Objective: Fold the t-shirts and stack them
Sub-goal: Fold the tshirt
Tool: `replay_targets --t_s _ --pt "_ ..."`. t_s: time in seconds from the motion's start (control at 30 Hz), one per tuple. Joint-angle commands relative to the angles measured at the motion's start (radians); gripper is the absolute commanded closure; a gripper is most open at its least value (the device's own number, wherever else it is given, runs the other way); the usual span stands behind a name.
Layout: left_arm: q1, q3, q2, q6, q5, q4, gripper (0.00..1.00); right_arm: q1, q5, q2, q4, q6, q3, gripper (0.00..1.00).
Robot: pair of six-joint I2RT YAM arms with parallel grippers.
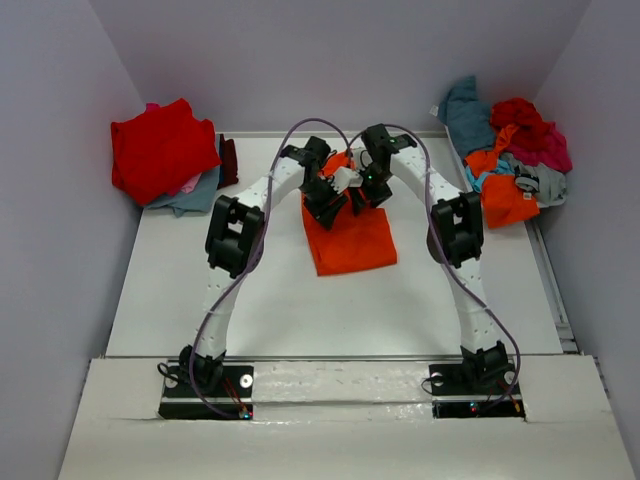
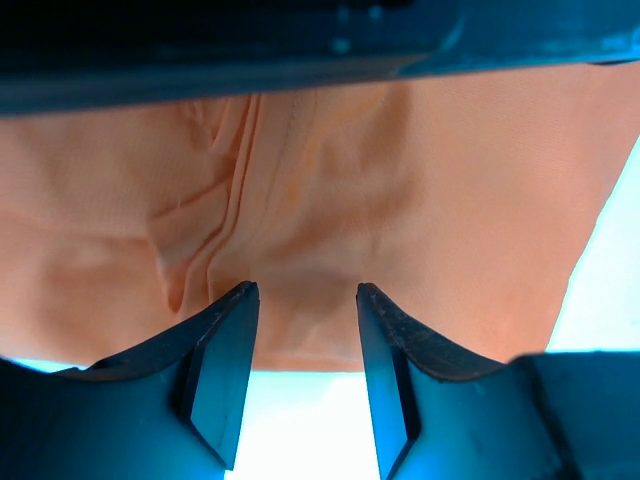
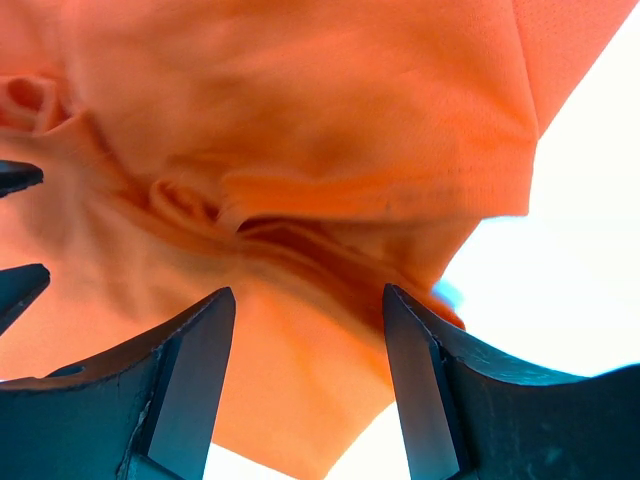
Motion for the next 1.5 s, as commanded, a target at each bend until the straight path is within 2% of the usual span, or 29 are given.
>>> replay_targets --t_s 0.0,0.17,0.3,0.47,0.53,0.7,0.87,1.03,1.23,1.47 --pt "0.007 -0.031 -0.156 -0.055 -0.094 0.042 0.44 0.014 -0.004 -0.119 -0.020 -0.037 -0.017 0.33" --pt "-0.002 -0.083 -0.219 -0.051 -0.119 0.051 0.44 0.014 0.025 -0.136 -0.020 -0.038 -0.014 0.32" --pt "-0.013 -0.105 -0.247 -0.039 -0.076 -0.025 0.44 0.014 0.030 -0.201 -0.024 -0.025 -0.092 0.31" --pt "-0.013 -0.252 -0.317 -0.017 -0.055 -0.044 0.44 0.014 -0.005 -0.262 -0.035 -0.022 -0.258 0.32" --pt "-0.013 -0.377 -0.356 -0.002 -0.044 -0.040 0.44 0.014 0.002 -0.300 -0.002 -0.020 -0.357 0.32" --pt "-0.013 -0.500 -0.414 0.020 -0.010 -0.043 0.44 0.014 -0.016 -0.345 0.017 -0.008 -0.468 0.32" --pt "-0.013 -0.539 -0.414 0.058 0.075 -0.088 0.42 0.005 0.013 -0.366 0.015 -0.002 -0.525 0.31" --pt "-0.013 -0.562 -0.429 0.063 0.103 -0.073 0.38 -0.004 0.027 -0.403 0.023 0.001 -0.580 0.29" --pt "-0.013 -0.576 -0.406 0.070 0.149 -0.075 0.38 -0.047 0.037 -0.425 0.017 0.017 -0.631 0.25" --pt "-0.013 -0.610 -0.382 0.077 0.182 -0.061 0.38 -0.082 -0.050 -0.431 0.003 0.008 -0.701 0.24"
